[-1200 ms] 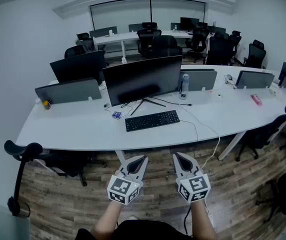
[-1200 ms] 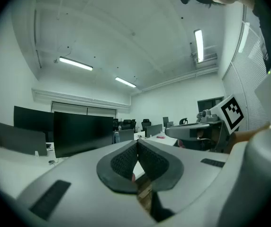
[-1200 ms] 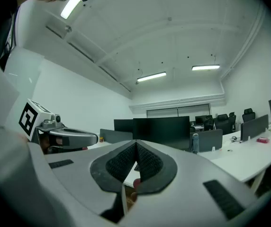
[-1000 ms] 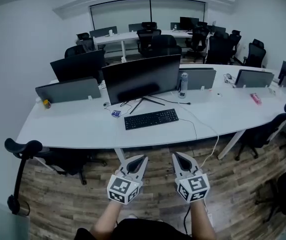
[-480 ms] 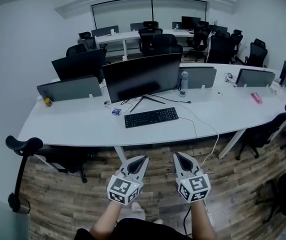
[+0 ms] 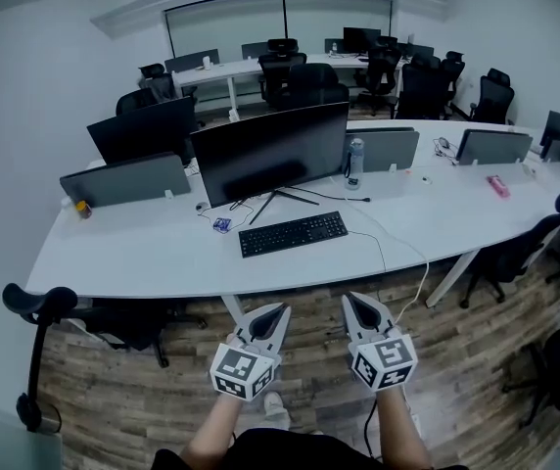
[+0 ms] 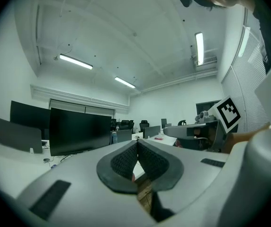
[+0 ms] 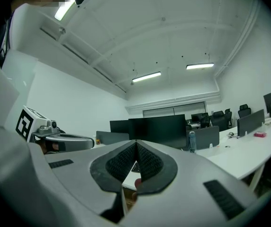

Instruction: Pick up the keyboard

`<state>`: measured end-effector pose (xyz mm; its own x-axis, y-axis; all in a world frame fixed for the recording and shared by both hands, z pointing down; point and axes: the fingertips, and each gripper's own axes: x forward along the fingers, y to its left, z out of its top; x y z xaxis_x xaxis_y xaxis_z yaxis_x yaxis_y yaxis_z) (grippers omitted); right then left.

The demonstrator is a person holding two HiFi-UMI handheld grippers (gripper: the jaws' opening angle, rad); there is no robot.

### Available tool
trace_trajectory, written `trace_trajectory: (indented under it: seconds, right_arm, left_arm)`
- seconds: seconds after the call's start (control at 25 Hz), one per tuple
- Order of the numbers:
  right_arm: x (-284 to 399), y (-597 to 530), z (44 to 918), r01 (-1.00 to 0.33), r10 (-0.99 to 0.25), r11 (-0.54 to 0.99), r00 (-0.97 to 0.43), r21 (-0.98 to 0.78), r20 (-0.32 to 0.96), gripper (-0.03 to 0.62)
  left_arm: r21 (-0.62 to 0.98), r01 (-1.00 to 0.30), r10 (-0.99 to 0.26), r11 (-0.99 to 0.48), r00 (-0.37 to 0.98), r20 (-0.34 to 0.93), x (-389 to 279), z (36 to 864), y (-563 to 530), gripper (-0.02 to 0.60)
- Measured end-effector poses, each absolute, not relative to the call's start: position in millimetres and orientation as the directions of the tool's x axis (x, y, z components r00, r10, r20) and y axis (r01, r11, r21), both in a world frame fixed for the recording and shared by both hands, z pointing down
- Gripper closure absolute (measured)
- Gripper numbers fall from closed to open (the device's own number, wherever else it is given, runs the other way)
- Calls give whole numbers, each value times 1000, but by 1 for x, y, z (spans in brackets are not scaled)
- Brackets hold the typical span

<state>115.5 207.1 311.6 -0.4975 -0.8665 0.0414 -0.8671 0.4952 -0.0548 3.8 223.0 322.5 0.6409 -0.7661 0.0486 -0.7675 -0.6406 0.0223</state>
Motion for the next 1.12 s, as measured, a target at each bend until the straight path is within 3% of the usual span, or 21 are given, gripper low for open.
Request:
trace_trajectory:
  seconds: [1.12]
  right_arm:
    - [55,60,315,-935,-934,347,-352,-80,64,589]
  left_arm:
    - [58,-707,-706,-704,707,38,-70,331,80,572]
